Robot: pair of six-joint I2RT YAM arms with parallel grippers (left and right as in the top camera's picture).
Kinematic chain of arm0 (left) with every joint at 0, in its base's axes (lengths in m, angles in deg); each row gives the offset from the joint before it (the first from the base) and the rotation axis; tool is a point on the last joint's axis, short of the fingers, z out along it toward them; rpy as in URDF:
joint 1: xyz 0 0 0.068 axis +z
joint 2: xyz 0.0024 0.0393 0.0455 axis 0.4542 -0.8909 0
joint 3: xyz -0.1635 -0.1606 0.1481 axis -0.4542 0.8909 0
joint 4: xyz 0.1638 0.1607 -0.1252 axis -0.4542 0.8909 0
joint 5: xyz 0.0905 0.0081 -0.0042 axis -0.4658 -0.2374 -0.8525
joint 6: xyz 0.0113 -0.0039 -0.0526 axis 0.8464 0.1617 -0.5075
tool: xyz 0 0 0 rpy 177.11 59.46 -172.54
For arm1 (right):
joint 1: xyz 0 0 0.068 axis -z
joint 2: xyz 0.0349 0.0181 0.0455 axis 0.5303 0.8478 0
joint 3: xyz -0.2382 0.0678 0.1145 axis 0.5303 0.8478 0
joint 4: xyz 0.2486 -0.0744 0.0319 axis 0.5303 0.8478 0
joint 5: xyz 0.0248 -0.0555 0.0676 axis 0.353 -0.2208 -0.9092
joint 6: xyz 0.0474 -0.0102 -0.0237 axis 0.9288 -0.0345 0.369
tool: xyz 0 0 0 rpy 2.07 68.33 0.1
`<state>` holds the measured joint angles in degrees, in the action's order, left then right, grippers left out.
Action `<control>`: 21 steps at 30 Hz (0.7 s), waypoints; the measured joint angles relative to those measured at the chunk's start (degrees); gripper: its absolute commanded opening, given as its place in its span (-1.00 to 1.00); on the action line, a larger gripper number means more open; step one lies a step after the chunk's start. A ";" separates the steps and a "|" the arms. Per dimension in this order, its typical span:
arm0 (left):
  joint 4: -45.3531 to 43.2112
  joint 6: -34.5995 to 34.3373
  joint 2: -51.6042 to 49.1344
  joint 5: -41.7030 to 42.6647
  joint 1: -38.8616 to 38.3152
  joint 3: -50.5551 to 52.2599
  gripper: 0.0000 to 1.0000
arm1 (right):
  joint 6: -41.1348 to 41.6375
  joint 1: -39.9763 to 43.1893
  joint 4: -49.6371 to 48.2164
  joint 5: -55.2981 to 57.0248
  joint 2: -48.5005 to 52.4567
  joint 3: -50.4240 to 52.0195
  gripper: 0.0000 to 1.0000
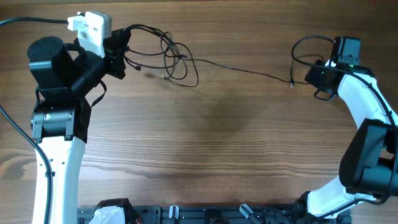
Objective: Untangle cables
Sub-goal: 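Pull both grippers apart, stretching a cable between them, then bring the right gripper back toward the left gripper over the cables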
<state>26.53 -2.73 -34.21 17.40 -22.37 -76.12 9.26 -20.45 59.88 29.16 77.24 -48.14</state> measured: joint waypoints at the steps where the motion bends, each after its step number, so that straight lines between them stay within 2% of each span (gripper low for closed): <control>1: 0.00 -0.20 0.00 -0.02 0.26 0.00 -0.92 | -0.02 0.02 0.00 0.00 0.15 0.00 -0.91; 7: 0.00 -0.85 0.00 0.96 0.61 0.00 -0.92 | -1.57 0.00 0.96 -3.56 0.17 0.00 -0.91; 12: 0.00 -1.53 0.04 3.82 0.68 0.00 -0.92 | -5.81 -0.81 2.75 -13.31 0.17 0.00 -0.91; 16: 0.44 -2.16 0.04 5.99 0.66 0.00 -0.92 | -8.66 -4.55 3.69 -18.64 0.17 0.00 -0.89; 17: 0.59 -2.16 0.04 6.36 0.66 0.00 -0.92 | -9.01 -5.79 3.65 -19.43 0.17 0.00 -0.61; 18: 0.90 -2.29 0.04 6.95 0.66 0.00 -0.92 | -9.51 -7.52 3.54 -20.15 0.17 0.00 -0.03; 19: 1.22 -2.34 0.04 7.61 0.66 0.00 -0.91 | -10.21 -9.22 3.50 -20.85 0.17 0.00 0.28; 20: 1.53 -2.34 0.04 7.96 0.66 0.00 -0.91 | -10.38 -10.43 3.52 -21.22 0.17 0.00 0.47; 21: 1.84 -2.36 0.04 8.35 0.66 0.00 -0.91 | -10.43 -11.56 3.50 -21.55 0.17 0.00 0.48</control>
<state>28.37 -5.10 -34.17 25.75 -21.71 -76.12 -1.16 -32.01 63.38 7.61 77.42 -48.14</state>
